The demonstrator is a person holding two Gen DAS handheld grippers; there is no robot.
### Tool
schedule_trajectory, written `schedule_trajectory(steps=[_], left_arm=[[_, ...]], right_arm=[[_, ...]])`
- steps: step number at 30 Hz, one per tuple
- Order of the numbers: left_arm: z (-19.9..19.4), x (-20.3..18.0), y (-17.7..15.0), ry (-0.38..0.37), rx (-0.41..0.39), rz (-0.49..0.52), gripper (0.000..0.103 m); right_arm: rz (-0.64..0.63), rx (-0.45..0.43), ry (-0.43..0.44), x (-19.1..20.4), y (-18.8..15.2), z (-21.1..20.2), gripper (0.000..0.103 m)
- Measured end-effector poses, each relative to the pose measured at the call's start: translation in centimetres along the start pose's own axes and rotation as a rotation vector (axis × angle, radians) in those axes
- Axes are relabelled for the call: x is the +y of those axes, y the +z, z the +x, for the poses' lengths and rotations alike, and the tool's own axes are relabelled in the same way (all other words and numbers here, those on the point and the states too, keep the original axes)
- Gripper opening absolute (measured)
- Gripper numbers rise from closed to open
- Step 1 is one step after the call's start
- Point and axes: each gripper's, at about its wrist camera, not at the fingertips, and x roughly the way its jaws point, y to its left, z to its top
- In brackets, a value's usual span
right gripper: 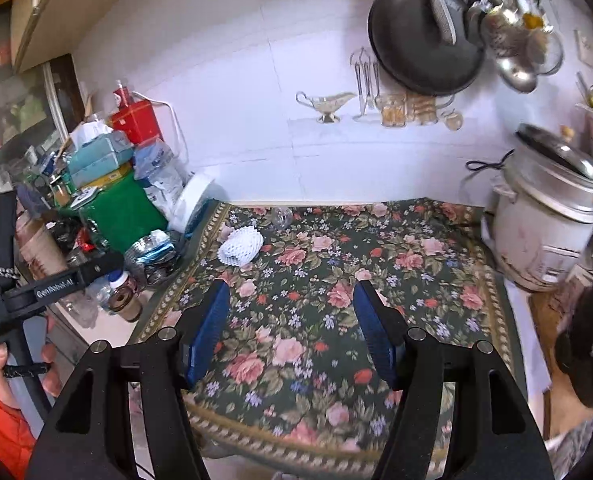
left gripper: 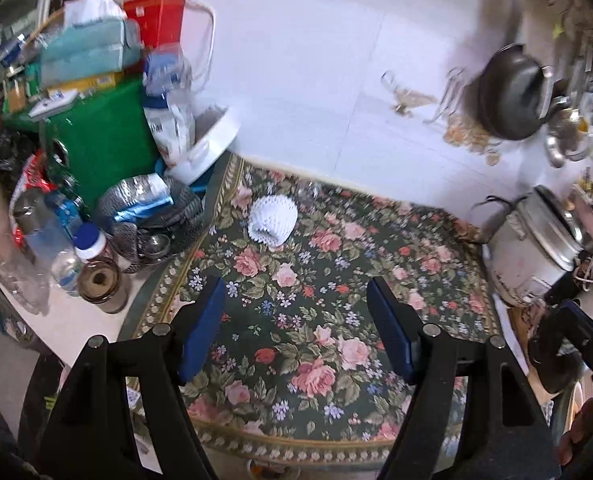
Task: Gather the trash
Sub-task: 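Grasp the white foam fruit net with the left tool while the right tool grasps the clear jar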
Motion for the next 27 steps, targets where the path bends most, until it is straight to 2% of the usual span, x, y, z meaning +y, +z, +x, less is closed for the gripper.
schedule_trajectory(steps=[4, 7, 12, 19, 23, 27], left_arm=[[5.7, 0.9, 2.1, 0.022, 0.058, 0.011, 0.071], [10.6, 1.7, 3.6, 0.021, 0.113, 0.035, 0.071], [19.5, 2.5, 5.6, -0.023, 0.218, 0.078, 0.071], [30.4, 3.3, 7.4, -0.043, 0.318, 0.111, 0.071], [34.1, 3.5, 6.9, -0.022, 0.343, 0.13, 0.071], [36.0, 3.9, 6.6, -0.031, 0.349, 0.125, 0.064]], right_arm=[[0.022, 0.049, 0.036, -1.2, 1.5, 4.2, 0.061], [0.028, 0.067, 0.016, -1.4, 2.4, 6.8, 0.061], [0.071, 0.105, -0.047, -1.4, 4.1, 11.6, 0.061], [0.106, 0.189, -0.099, -1.9, 5.7, 19.7, 0.061], [0.134, 0.227, -0.092, -2.1, 6.1, 23.1, 0.061], [0.121, 0.26, -0.096, -1.8, 6.5, 26.0, 0.061]])
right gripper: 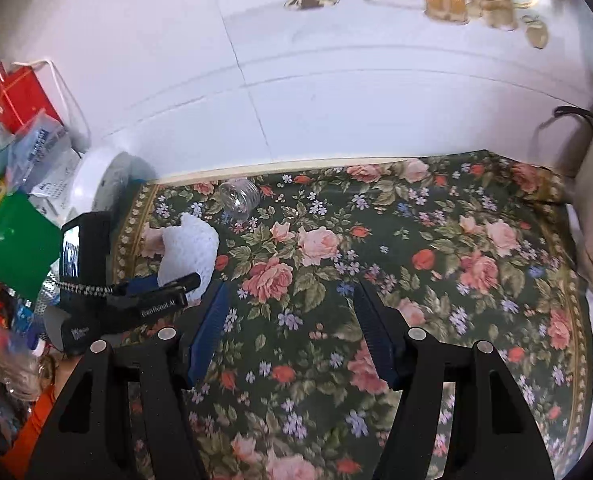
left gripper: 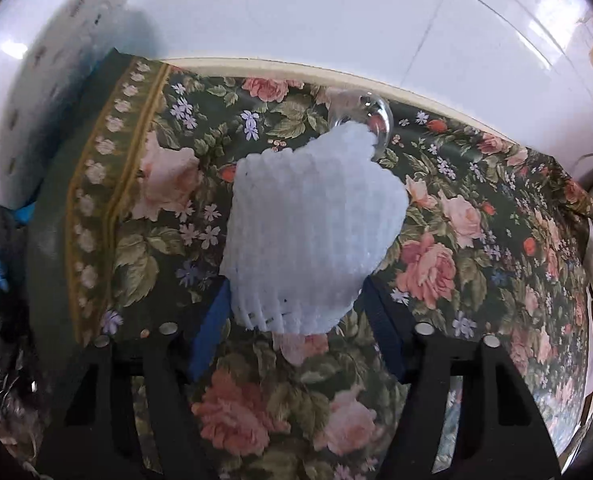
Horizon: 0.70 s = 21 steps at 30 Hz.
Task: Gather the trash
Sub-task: 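Grasp the white foam fruit net with the left tool while the right tool grasps the clear jar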
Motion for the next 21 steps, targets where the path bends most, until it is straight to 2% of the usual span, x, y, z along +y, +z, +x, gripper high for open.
schedule_trajectory(steps=[2, 4, 6, 8, 14, 21], left_arm=[[0.2, 0.3, 0.2, -0.013, -0.022, -0.006, 0.059], [0.2, 0.4, 0.7, -0.026, -0.048, -0.005, 0.048], [0.3, 0.6, 1.2, -0.05, -0.056, -0.008, 0.027], [0.2, 1.0, 1.7, -0.066, -0.066, -0.019, 0.021], [-3.6, 2.0, 2.1, -0.119, -0.15, -0.043, 0.017], [-6.2, 3.8, 1.2, -0.095, -0.198, -0.075, 0.017]], right_arm=[[-0.011, 0.011, -0.001, 0.4, 0.6, 1.1, 0.061], [-0.021, 0.02, -0.003, 0.7, 1.3, 2.4, 0.061], [-0.031, 0.028, -0.003, 1.2, 2.0, 3.5, 0.061], [-0.037, 0.033, 0.001, 1.5, 2.5, 4.5, 0.061], [-0.069, 0.049, 0.041, 3.4, 4.6, 8.0, 0.061], [-0.089, 0.078, 0.09, 5.8, 7.4, 13.8, 0.061]])
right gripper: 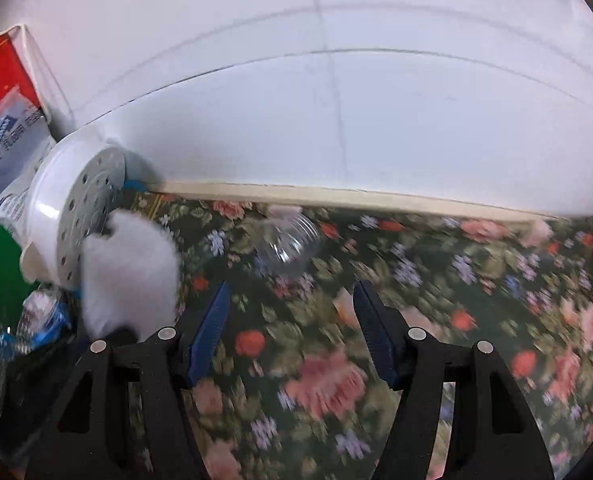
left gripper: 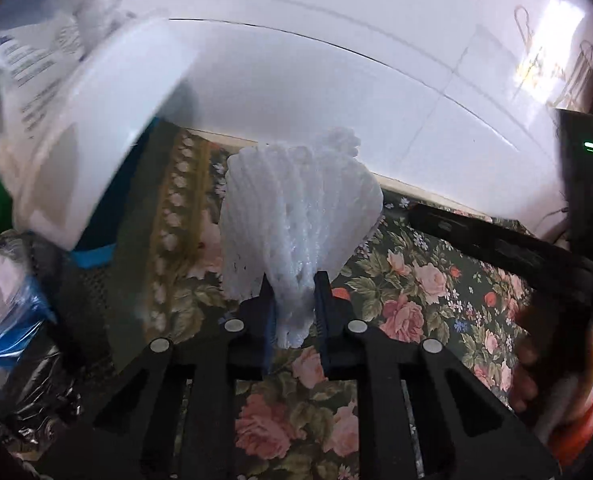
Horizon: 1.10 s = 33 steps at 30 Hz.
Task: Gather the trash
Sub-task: 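Grasp the white foam fruit net with the left tool while the right tool grasps the clear jar, then carry the foam net and clear jar down over the floor bin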
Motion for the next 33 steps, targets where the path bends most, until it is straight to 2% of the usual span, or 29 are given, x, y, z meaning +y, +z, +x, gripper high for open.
schedule_trajectory(steps=[9, 12, 14, 17, 21, 25, 33], left_arm=[[0.0, 1.5, -0.4, 0.013, -0.024, -0.001, 0.017], [0.1, 2.0, -0.4, 0.02, -0.025, -0.007, 0.017], [0.1, 2.2, -0.4, 0.022, -0.024, -0.012, 0.017], [-0.1, 2.2, -0.5, 0.026, -0.021, -0.012, 0.017], [-1.0, 1.6, -0.6, 0.029, -0.029, -0.001, 0.017], [-2.8, 0.1, -0.6, 0.03, -0.052, 0.019, 0.017], [-9.0, -4.8, -2.4, 0.031, -0.134, 0.043, 0.017]], right_arm=[[0.043, 0.06, -0.024, 0.3, 1.6, 7.6, 0.06], [0.061, 0.074, -0.027, 0.4, 1.8, 9.2, 0.06], [0.062, 0.083, -0.027, 0.4, 1.9, 9.9, 0.057], [0.05, 0.07, -0.028, 0.6, 1.8, 9.8, 0.056], [0.016, 0.041, -0.02, 1.6, 1.0, 7.5, 0.056], [-0.009, 0.005, -0.017, 2.1, -0.1, 2.9, 0.056], [-0.014, -0.12, 0.027, 1.4, -4.4, -10.8, 0.056]])
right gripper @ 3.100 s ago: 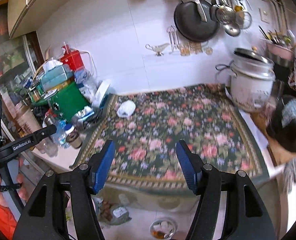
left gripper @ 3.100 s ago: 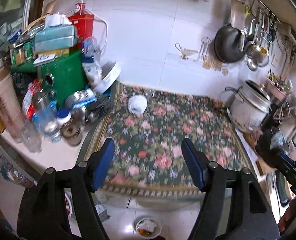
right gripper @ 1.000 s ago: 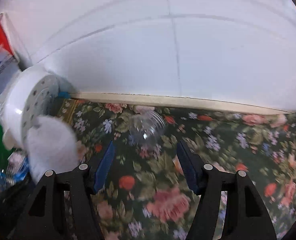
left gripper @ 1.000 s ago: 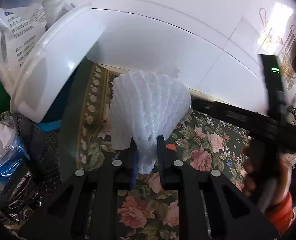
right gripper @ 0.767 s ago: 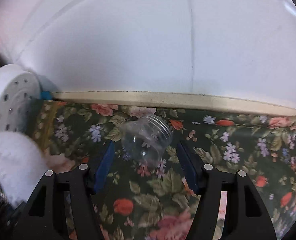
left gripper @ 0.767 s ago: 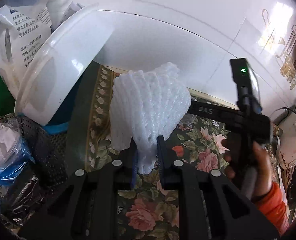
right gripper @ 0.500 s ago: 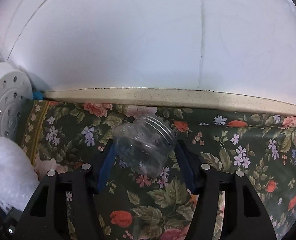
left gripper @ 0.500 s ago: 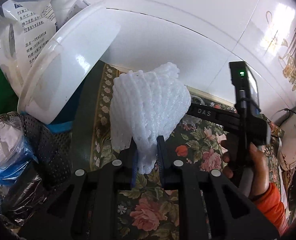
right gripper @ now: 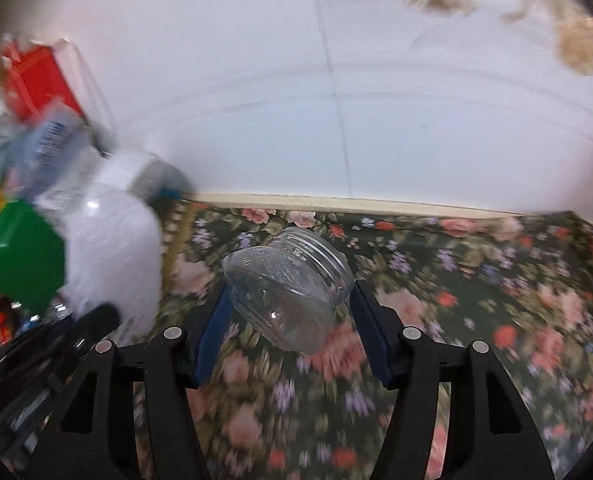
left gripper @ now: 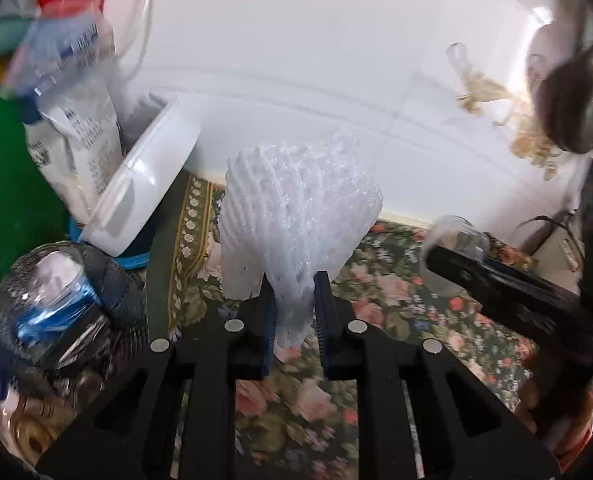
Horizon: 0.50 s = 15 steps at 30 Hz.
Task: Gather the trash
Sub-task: 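Carry the foam net and clear jar down over the floor bin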
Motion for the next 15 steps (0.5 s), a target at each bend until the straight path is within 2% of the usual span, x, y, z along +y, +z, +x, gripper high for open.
schedule_trajectory(steps=[3, 8, 15], left_arm=[[-3.3, -1.8, -1.3, 0.016, -0.038, -0.004, 0.017], [-9.2, -5.2, -5.4, 0.036, -0.076, -0.026, 0.017], [-17.2, -9.6, -10.8, 0.065, -0.097, -0.015, 0.017]], right_arm=[[-0.01, -0.05, 0.01, -0.2, -1.9, -5.5, 0.057], [-0.025, -0.09, 0.044, -0.9, -5.6, -11.8, 0.057], [-0.073, -0.094, 0.07, -1.5, -10.6, -17.5, 0.057]])
